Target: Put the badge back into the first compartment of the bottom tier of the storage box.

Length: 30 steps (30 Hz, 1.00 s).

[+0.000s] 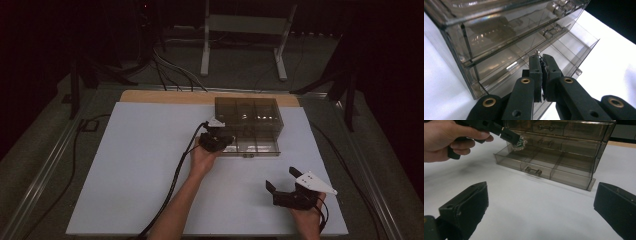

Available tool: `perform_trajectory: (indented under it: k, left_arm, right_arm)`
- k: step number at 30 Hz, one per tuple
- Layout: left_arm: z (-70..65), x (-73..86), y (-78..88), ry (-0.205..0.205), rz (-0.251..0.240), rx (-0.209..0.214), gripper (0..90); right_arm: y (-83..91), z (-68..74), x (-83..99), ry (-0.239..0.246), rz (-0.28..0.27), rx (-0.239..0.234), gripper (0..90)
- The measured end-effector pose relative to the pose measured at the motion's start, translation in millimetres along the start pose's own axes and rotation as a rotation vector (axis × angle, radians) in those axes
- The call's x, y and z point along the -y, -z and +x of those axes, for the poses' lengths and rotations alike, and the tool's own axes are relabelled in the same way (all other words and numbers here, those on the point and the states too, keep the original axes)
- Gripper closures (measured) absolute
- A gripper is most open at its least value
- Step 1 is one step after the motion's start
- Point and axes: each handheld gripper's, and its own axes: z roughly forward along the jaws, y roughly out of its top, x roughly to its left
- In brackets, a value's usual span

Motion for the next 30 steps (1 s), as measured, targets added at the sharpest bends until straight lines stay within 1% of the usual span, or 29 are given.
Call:
perform_trajectory:
  k: [7,8,9,10,11,12,13,14,15,16,17,18,19,20,21,22,23,24,25,26,27,29,30]
  left_arm:
    - [1.9,4.1,-2.3,0.001,0.029,-0.011,87.3]
    - [2.4,6.1,0.0,0.005,0.018,-0.027,78.8]
    - [2.4,6.1,0.0,0.005,0.018,-0.027,71.5]
    - [2.3,6.9,3.7,0.007,0.007,-0.039,71.5]
    - [2.3,7.6,6.9,0.008,-0.001,-0.045,63.7]
    - [2.0,11.1,19.2,0.003,-0.019,-0.074,50.3]
    - [2.0,11.1,19.2,0.003,-0.019,-0.074,43.1]
    - [1.4,15.5,31.0,-0.005,-0.041,-0.1,43.1]
    - [1.4,15.5,31.0,-0.005,-0.041,-0.1,34.0]
    - [2.8,31.0,66.8,-0.037,-0.082,-0.183,22.5]
    - [4.5,39.7,83.4,-0.039,-0.106,-0.198,16.2]
    - [6.8,49.6,100.6,-0.046,-0.119,-0.203,14.5]
    - [6.8,49.6,100.6,-0.046,-0.119,-0.203,8.4]
    - [6.8,49.6,100.6,-0.046,-0.119,-0.203,8.4]
    - [11.9,86.6,151.2,-0.069,-0.146,-0.293,2.0]
    - [13.9,100.5,166.6,-0.078,-0.143,-0.341,0.7]
    - [17.2,115.1,181.8,-0.081,-0.15,-0.381,0.5]
    - [22.1,129.1,195.5,-0.066,-0.158,-0.411,0.5]
    - [22.1,129.1,195.5,-0.066,-0.158,-0.411,0.5]
    - [30.6,148.0,214.3,-0.028,-0.191,-0.439,0.5]
    - [34.8,155.5,222.2,-0.014,-0.21,-0.449,0.5]
    - [43.7,166.4,237.3,0.009,-0.232,-0.467,0.5]
    - [43.7,166.4,237.3,0.009,-0.232,-0.467,0.5]
  right_arm:
    - [0.1,-0.1,0.1,-0.001,0.0,0.0,0.0]
    - [0.2,-0.1,0.1,0.0,0.0,0.0,0.0]
    - [0.2,-0.1,0.1,0.0,0.0,0.0,0.0]
    - [0.4,-0.2,0.1,0.0,0.0,0.001,0.0]
    - [0.6,-0.3,0.1,-0.001,0.0,0.002,0.0]
    - [1.1,-0.5,0.2,-0.002,-0.001,0.003,0.0]
    - [1.1,-0.5,0.2,-0.002,-0.001,0.003,0.0]
    - [1.4,-0.6,0.4,-0.003,-0.001,0.002,0.0]
    - [1.4,-0.6,0.4,-0.003,-0.001,0.002,0.0]
    - [2.9,-1.0,0.8,-0.008,-0.003,0.004,0.0]
    - [3.2,-1.2,1.0,-0.007,-0.003,0.005,0.0]
    - [3.4,-1.4,1.3,-0.007,-0.003,0.006,0.0]
    - [3.4,-1.4,1.3,-0.007,-0.003,0.006,0.0]
    - [3.6,-1.4,1.5,-0.007,-0.004,0.005,0.0]
    - [3.8,-0.7,1.8,-0.006,-0.001,0.005,0.0]
    - [3.8,0.0,2.0,-0.009,-0.001,0.004,0.0]
    - [3.9,0.6,2.1,-0.01,0.0,0.004,0.0]
    - [4.1,1.3,2.3,-0.008,0.001,0.005,0.0]
    - [4.1,1.3,2.3,-0.008,0.001,0.005,0.0]
    - [4.2,1.7,2.5,-0.007,0.001,0.005,0.0]
    - [4.1,2.3,2.7,-0.01,0.002,0.005,0.0]
    - [3.5,2.6,2.6,-0.009,0.006,0.006,0.0]
    - [3.5,2.6,2.6,-0.009,0.006,0.006,0.0]
